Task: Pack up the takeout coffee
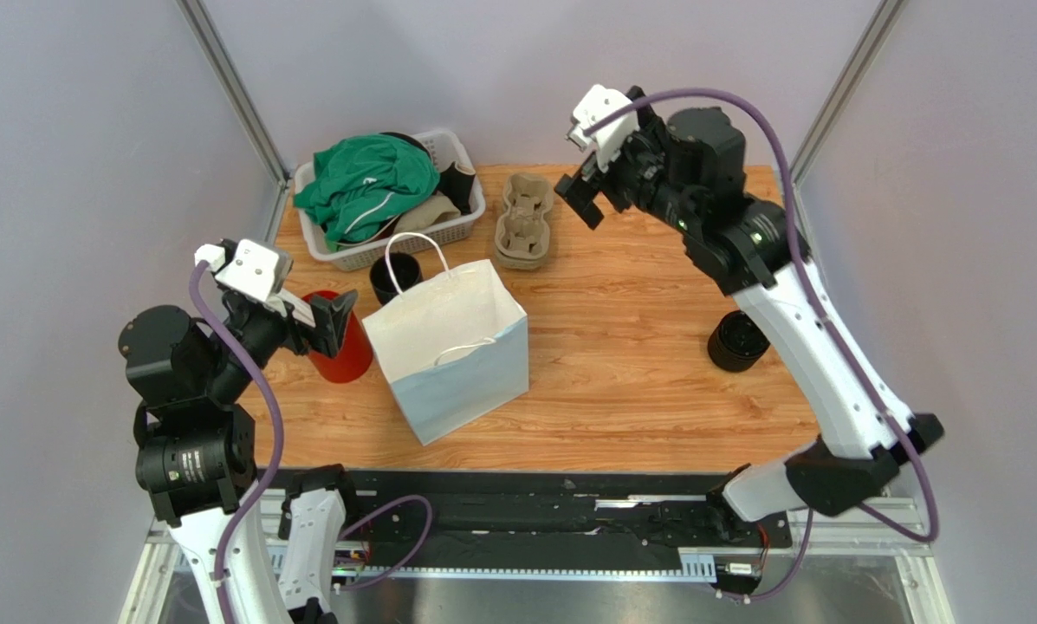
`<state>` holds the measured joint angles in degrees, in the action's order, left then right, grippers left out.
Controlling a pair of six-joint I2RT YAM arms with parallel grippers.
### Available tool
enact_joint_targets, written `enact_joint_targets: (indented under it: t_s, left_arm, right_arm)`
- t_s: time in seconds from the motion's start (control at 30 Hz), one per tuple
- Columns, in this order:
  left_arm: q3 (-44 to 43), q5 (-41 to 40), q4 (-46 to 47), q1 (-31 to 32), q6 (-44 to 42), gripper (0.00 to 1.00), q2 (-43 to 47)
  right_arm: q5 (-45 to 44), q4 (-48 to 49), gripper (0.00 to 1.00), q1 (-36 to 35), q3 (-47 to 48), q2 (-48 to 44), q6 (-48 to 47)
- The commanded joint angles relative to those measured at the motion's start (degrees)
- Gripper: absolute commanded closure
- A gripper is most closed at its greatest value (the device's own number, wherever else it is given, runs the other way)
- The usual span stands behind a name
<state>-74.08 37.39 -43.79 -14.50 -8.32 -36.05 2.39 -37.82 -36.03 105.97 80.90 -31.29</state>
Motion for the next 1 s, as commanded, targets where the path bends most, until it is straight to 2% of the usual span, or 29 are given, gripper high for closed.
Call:
enact_joint_targets:
  t_s: [0.0, 0.1, 0.13, 0.27, 0.4, 0.43, 0.5, 0.6, 0.7, 0.83, 0.97]
  left_arm:
    - [-5.27, -0.39, -7.51, -0.53, -5.65, 0.01, -2.52]
    - [-7.30, -0.65, -11.30, -0.61, -8.64, 0.01, -3.06]
    - [-7.39, -1.61, -11.66, -0.53, -9.86, 0.01, -2.88]
    - [-6.69, -3.02, -13.25, -0.53, -12.77, 0.01, -1.83]
    - [-5.99, -2.93, -14.74, -0.53, -13.48, 0.01, -2.18]
    - [-5.64, -3.46, -14.74, -0.53, -13.22, 0.01, -2.35]
    - [-5.11, -4.51, -13.96, -0.53, -12.34, 0.01, -2.79]
    - [-3.79, -6.09, -12.82, -0.53, -10.76, 0.01, -3.84]
    - [-3.52, -6.89, -12.28, -0.62, -9.79, 0.01, -4.90]
    - [-4.22, -6.36, -12.28, -1.14, -9.09, 0.01, -5.61]
    - [-3.35, -5.66, -11.76, -1.49, -8.73, 0.01, -5.70]
  right_arm:
    - [7.27, 5.21, 0.01, 5.08, 5.36, 10.39, -2.03]
    - [6.40, 9.95, 0.01, 7.99, 9.15, 19.36, 1.39]
    - [4.83, 10.40, 0.02, 8.43, 13.95, 25.04, 2.54]
    - [2.36, 11.01, 0.02, 9.93, 24.70, 37.09, 5.10]
    - [-2.29, 13.12, 0.04, 9.93, 30.42, 46.00, 6.40]
    - [-5.44, 13.04, 0.06, 10.10, 31.04, 47.05, 9.63]
    - [-6.26, 13.74, 0.07, 10.54, 29.56, 48.73, 13.60]
    - [-3.63, 15.23, 0.08, 11.07, 24.66, 48.65, 20.81]
    - [-3.19, 14.19, 0.08, 11.07, 23.93, 49.52, 25.74]
    - [4.70, 10.58, 0.11, 11.86, 23.49, 51.19, 30.84]
    - [8.24, 7.86, 0.14, 12.30, 20.77, 51.28, 34.71]
